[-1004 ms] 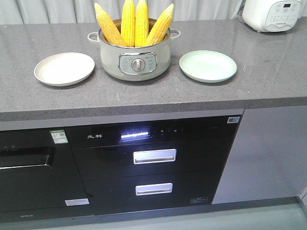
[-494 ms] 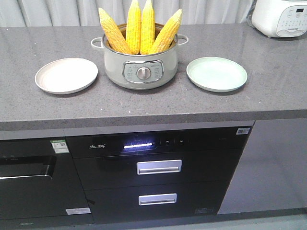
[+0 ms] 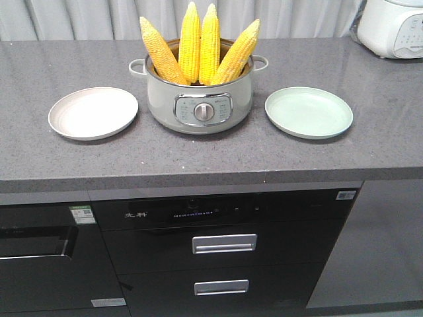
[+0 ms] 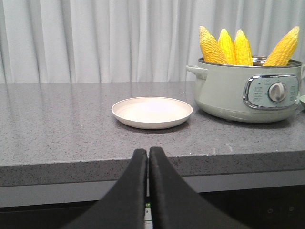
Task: Distribute corn equally
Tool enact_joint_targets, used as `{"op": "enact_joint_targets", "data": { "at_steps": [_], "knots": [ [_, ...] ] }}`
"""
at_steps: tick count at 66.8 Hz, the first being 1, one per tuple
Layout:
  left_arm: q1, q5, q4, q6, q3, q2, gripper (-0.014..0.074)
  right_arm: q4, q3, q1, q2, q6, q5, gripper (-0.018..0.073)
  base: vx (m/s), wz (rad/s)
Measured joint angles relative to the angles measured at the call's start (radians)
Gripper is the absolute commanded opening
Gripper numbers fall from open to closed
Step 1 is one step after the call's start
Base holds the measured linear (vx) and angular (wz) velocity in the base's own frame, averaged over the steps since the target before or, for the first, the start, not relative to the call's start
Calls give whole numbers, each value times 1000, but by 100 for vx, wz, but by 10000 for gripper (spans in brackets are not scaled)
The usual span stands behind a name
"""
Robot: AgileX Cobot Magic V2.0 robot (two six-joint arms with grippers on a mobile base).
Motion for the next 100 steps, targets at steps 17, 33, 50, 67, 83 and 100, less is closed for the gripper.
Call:
{"op": "enact_joint_targets", "data": {
  "at_steps": [17,33,50,67,83,100],
  "knots": [
    [0,0,0,0,0,0,-7,0,0,0,0,0,0,-6,9,3],
    [0,0,0,0,0,0,-7,0,0,0,0,0,0,-6,10,4],
    [0,0,0,0,0,0,-7,0,0,0,0,0,0,-6,10,5],
    [0,0,0,0,0,0,-7,0,0,0,0,0,0,-6,10,3],
    [0,0,0,0,0,0,-7,0,0,0,0,0,0,-6,10,0],
    [0,0,0,0,0,0,-7,0,0,0,0,0,0,-6,9,-2]
  ]
}}
